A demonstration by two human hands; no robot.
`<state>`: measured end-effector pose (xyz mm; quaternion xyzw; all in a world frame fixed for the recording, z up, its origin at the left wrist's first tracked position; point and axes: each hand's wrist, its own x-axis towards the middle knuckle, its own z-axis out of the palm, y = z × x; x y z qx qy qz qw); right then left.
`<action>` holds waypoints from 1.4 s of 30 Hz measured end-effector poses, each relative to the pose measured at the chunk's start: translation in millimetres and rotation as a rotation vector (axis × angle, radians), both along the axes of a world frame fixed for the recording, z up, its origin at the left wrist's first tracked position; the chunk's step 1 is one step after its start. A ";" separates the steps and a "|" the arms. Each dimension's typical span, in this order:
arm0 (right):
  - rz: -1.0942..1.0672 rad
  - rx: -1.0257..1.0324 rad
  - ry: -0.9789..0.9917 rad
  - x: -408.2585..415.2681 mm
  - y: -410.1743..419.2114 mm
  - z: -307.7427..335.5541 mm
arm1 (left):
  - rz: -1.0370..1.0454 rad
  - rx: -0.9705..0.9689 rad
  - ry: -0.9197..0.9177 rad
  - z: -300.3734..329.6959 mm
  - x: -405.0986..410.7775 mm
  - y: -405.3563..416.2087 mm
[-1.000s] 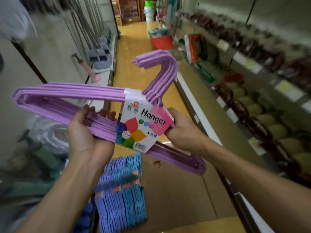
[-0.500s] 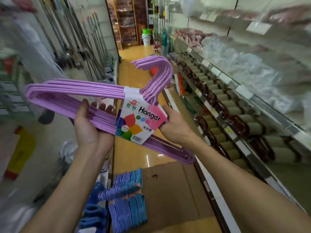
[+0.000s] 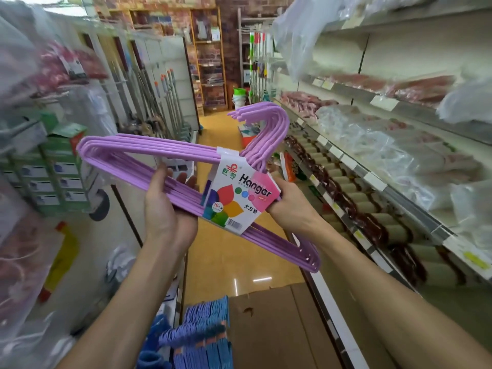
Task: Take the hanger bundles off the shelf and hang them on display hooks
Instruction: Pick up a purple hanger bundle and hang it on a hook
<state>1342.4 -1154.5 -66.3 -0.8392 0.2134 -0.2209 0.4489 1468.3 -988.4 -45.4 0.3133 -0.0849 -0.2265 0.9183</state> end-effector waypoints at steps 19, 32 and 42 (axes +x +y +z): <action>0.529 0.007 -0.244 41.3 42.3 53.7 | 0.505 0.049 -0.097 66.5 -65.3 78.8; 1.039 0.076 -0.206 30.8 181.0 34.1 | 1.080 0.182 -0.053 52.2 -185.7 202.5; 1.357 0.079 -0.170 -19.7 311.5 37.4 | 1.451 0.201 -0.042 54.9 -291.5 295.7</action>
